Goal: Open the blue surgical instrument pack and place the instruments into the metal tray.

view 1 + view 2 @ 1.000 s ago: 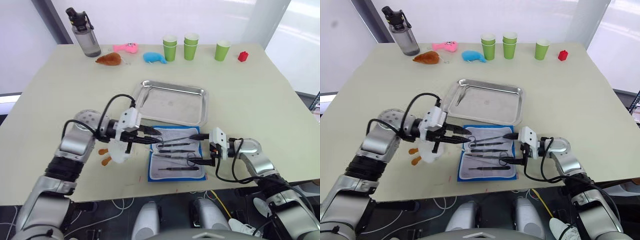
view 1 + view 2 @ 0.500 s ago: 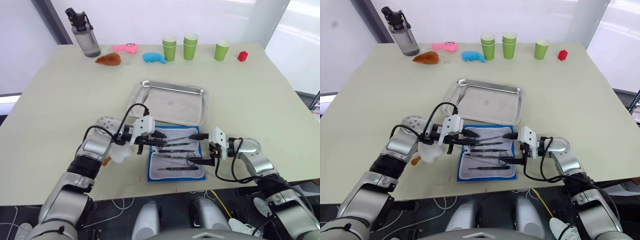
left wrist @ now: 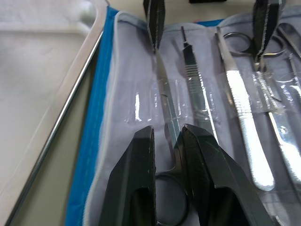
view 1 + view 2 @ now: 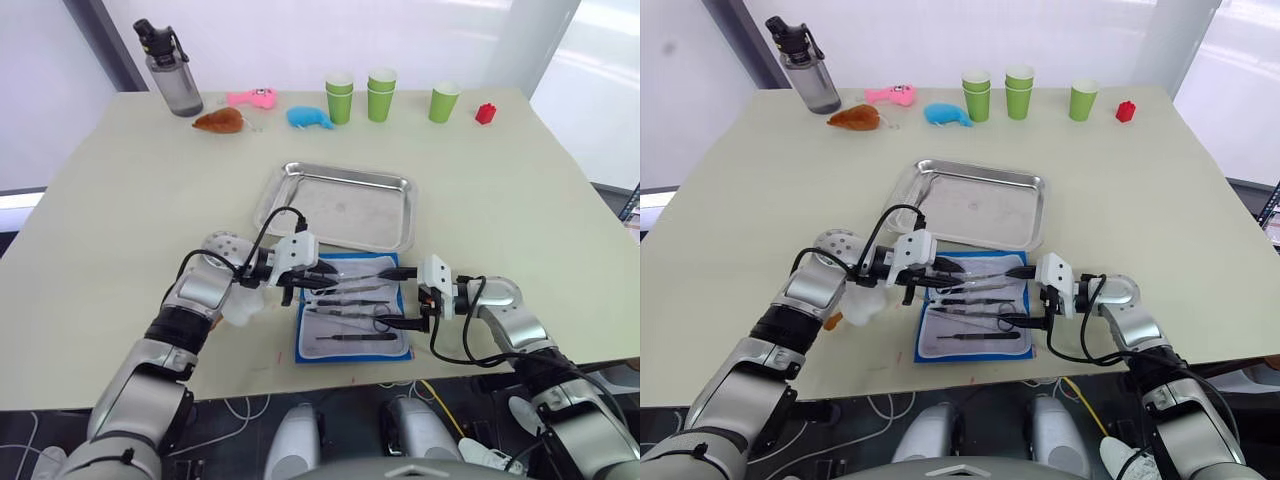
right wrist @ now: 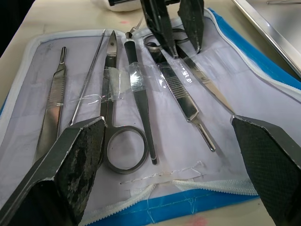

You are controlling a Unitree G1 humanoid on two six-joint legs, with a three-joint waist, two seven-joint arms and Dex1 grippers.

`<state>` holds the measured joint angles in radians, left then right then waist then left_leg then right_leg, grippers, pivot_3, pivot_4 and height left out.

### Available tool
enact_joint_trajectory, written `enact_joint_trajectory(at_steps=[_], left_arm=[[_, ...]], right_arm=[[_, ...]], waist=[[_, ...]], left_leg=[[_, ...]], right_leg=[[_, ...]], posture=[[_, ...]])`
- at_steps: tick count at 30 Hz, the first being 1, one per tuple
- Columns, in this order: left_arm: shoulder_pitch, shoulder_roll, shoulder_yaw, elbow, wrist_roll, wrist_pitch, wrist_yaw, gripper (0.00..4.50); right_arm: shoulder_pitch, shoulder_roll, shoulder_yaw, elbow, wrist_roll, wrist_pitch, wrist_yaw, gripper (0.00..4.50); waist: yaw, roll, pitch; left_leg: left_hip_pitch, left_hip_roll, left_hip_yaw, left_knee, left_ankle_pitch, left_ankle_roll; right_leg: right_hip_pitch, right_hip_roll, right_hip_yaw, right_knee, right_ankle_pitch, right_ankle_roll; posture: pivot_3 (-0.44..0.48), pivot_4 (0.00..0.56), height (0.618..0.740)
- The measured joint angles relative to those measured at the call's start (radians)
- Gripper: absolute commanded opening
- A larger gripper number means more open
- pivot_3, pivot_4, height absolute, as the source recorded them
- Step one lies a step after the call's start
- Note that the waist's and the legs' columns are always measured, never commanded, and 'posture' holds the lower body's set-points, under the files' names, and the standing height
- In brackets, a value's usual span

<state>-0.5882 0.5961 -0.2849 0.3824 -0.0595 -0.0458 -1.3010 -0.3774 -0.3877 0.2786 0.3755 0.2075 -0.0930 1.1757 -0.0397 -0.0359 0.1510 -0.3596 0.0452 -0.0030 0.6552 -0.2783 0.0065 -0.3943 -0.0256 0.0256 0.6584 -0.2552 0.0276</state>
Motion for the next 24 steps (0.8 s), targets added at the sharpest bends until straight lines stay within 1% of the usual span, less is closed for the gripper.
enact_joint_trajectory(at_steps=[9, 10, 11, 12, 13, 24], left_arm=[[0.002, 0.000, -0.002, -0.006, 0.016, 0.000, -0.014, 1.03], [0.003, 0.000, -0.002, -0.010, 0.016, 0.008, -0.016, 0.60], [0.003, 0.000, -0.003, -0.012, 0.016, 0.012, -0.018, 0.46], [0.004, 0.000, -0.004, -0.018, 0.016, 0.021, -0.024, 0.16], [0.008, 0.000, -0.011, -0.033, 0.017, 0.050, -0.029, 0.06], [0.007, 0.001, -0.026, -0.070, 0.028, 0.127, -0.023, 0.06]], right_arm=[[0.002, 0.001, 0.000, 0.000, 0.000, 0.001, -0.006, 4.50], [0.002, 0.001, 0.000, 0.000, 0.000, 0.001, -0.006, 4.50], [0.002, 0.001, 0.000, 0.000, 0.000, 0.001, -0.006, 4.50], [0.002, 0.001, 0.000, 0.000, 0.000, 0.002, -0.006, 4.50], [0.003, 0.001, 0.000, 0.000, -0.001, 0.003, -0.007, 4.50], [0.003, 0.001, 0.000, 0.000, -0.003, 0.005, -0.008, 4.50]], waist=[[0.000, 0.002, -0.003], [0.000, 0.002, -0.003], [0.000, 0.002, -0.003], [0.000, 0.002, -0.003], [0.000, 0.003, -0.005], [0.000, 0.004, -0.007]], left_leg=[[0.000, 0.000, 0.000, 0.000, 0.000, 0.000], [0.000, 0.000, 0.000, 0.000, 0.000, 0.000], [0.000, 0.000, 0.000, 0.000, 0.000, 0.000], [0.000, -0.001, 0.000, 0.000, 0.000, 0.000], [0.000, -0.002, 0.000, 0.000, 0.000, 0.000], [0.000, -0.002, 0.000, 0.000, 0.000, 0.000]], right_leg=[[0.000, 0.000, 0.000, 0.000, 0.000, 0.000], [0.000, 0.000, 0.000, 0.000, 0.000, 0.000], [0.000, 0.000, 0.000, 0.000, 0.000, 0.000], [0.000, 0.000, 0.000, 0.000, 0.000, 0.000], [0.000, 0.000, 0.000, 0.000, 0.000, 0.000], [0.000, 0.000, 0.000, 0.000, 0.000, 0.000]], posture=[[0.000, 0.150, 0.734], [0.000, 0.150, 0.734], [0.000, 0.150, 0.734], [0.000, 0.150, 0.734], [0.000, 0.150, 0.734], [0.000, 0.150, 0.734]])
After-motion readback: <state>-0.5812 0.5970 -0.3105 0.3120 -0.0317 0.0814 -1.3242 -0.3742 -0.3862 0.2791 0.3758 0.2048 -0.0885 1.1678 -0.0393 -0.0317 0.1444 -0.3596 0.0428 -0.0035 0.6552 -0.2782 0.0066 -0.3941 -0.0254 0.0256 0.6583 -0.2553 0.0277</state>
